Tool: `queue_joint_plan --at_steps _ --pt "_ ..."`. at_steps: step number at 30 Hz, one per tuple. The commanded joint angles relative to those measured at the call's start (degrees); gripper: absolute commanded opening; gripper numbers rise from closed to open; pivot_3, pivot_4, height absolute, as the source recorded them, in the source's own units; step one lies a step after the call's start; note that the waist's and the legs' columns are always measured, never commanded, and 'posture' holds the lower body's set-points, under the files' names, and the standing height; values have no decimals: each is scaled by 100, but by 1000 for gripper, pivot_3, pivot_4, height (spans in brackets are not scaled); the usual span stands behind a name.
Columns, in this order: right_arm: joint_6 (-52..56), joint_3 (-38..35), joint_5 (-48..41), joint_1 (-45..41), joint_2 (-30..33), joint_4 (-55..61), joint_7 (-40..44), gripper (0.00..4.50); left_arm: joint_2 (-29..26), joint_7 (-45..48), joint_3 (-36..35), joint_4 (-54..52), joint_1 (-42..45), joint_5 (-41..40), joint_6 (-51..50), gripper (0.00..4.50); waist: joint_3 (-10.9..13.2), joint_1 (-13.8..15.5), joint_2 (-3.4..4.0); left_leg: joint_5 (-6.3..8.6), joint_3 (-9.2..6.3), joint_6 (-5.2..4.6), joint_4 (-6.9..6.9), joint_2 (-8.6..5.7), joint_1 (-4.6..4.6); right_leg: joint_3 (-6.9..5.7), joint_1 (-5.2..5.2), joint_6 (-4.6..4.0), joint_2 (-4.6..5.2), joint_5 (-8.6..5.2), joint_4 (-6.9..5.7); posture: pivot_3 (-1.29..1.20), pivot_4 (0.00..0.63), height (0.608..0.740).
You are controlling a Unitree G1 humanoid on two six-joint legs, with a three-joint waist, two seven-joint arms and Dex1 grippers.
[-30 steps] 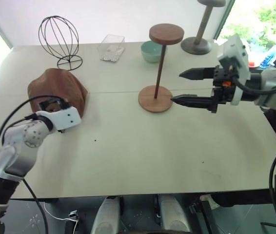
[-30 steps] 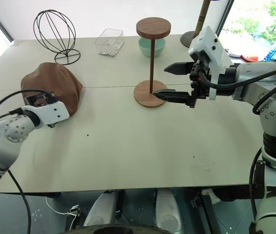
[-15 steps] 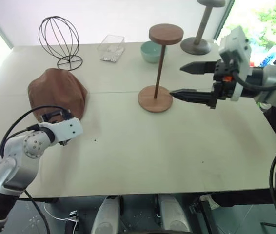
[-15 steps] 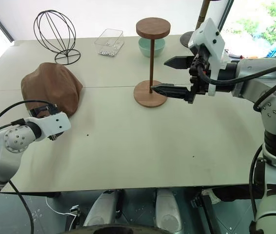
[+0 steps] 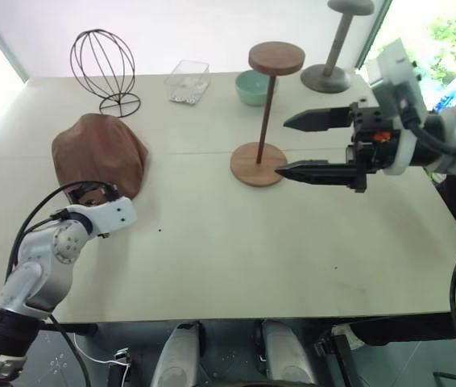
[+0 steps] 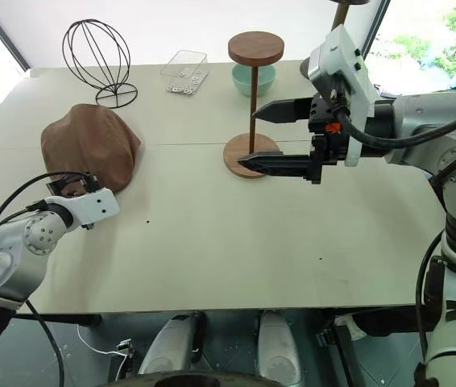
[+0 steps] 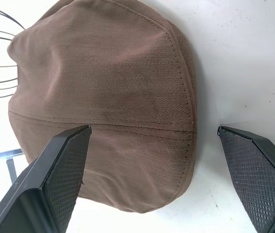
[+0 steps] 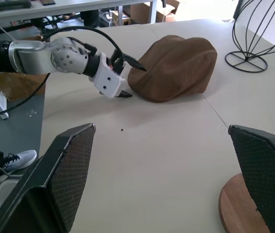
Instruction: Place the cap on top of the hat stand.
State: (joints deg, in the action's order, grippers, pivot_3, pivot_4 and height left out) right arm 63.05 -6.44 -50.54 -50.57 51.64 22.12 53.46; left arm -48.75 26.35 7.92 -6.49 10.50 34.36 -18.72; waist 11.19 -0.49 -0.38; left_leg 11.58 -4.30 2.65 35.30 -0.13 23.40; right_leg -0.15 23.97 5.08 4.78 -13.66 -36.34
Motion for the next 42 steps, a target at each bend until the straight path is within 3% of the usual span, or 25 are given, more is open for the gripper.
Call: queue_joint_plan --at_steps 1,13,16,22,23,31,35,42 --pt "-137 -156 -34 -180 41 23 -80 4500 159 -414 147 652 275 257 169 4371 0 -2 0 0 0 0 0 1 0 -1 0 -1 0 1 0 0 150 740" --pt "-293 -138 2 -176 61 -35 -179 4500 578 -2332 372 2927 1599 656 1134 4371 4 -23 -9 -1 2 -1 -1 1 11 1 10 37 -4 22 1 0 150 740" --pt "-313 -141 -2 -169 68 -24 -189 4500 627 -2418 396 3251 1714 603 1241 3539 5 -29 -10 -1 2 -1 -1 1 11 1 11 38 -4 22 1 0 150 740" --pt "-310 -184 -49 -193 26 -11 -293 4500 651 -2498 396 3525 1870 541 1439 358 4 -20 -11 -1 2 -1 0 1 11 1 11 38 -4 22 1 0 150 740" --pt "-309 -194 -65 -183 23 4 -308 4500 647 -2504 395 3531 1903 538 1447 37 4 -10 -12 -1 2 -1 0 1 11 1 11 38 -4 22 1 0 150 740" --pt "-182 -269 -224 -97 68 5 -398 4500 506 -2548 245 3338 2013 398 1510 37 4 -17 -12 -1 2 -1 0 1 11 1 10 38 -4 23 1 0 150 740" --pt "-325 -380 13 -3 463 -143 -297 4500 94 -2402 -81 2620 2252 235 1681 37 13 -4 -29 -1 1 -1 0 1 17 0 14 38 -4 23 1 0 150 740" --pt "-302 -984 73 -48 978 -698 -450 4500 -403 -1880 -556 1737 3233 -321 2344 37 17 -13 -38 -1 9 0 3 0 33 2 23 38 2 24 14 0 150 740"
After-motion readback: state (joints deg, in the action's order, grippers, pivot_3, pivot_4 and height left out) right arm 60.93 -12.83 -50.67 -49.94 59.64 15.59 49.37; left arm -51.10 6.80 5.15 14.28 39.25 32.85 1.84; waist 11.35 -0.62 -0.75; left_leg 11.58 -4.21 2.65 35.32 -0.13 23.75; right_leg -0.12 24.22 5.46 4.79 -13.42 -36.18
